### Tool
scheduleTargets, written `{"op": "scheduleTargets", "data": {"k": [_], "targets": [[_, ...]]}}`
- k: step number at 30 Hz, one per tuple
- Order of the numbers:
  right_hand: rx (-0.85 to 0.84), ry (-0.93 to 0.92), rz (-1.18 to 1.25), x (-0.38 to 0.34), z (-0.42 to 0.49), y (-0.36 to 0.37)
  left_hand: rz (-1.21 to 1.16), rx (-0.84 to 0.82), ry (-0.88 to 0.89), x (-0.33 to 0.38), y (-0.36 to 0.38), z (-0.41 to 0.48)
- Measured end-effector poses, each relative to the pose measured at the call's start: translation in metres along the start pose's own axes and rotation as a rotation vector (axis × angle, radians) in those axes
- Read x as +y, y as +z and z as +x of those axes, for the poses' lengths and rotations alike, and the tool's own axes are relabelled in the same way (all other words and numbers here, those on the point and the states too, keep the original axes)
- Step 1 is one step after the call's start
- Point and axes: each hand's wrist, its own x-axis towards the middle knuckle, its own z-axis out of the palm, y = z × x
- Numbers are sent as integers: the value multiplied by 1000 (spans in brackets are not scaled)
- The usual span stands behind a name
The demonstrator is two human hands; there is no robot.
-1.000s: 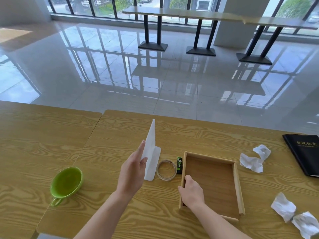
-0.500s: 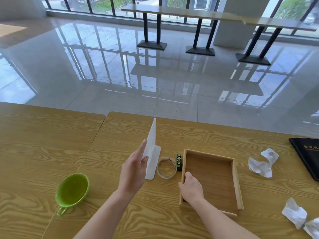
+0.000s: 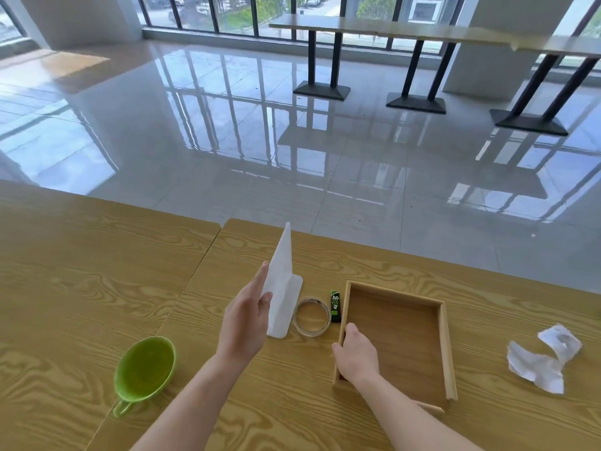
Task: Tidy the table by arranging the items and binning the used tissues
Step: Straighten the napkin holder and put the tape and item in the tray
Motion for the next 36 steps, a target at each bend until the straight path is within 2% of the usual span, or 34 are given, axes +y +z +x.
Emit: {"op": "scheduleTargets", "data": {"k": [13,36], "targets": [[10,33,-5,-57,34,17,-57,-36,33,-38,-29,53],[-9,-14,-1,-115,78,33,-49,23,7,-76,-54,102]]}}
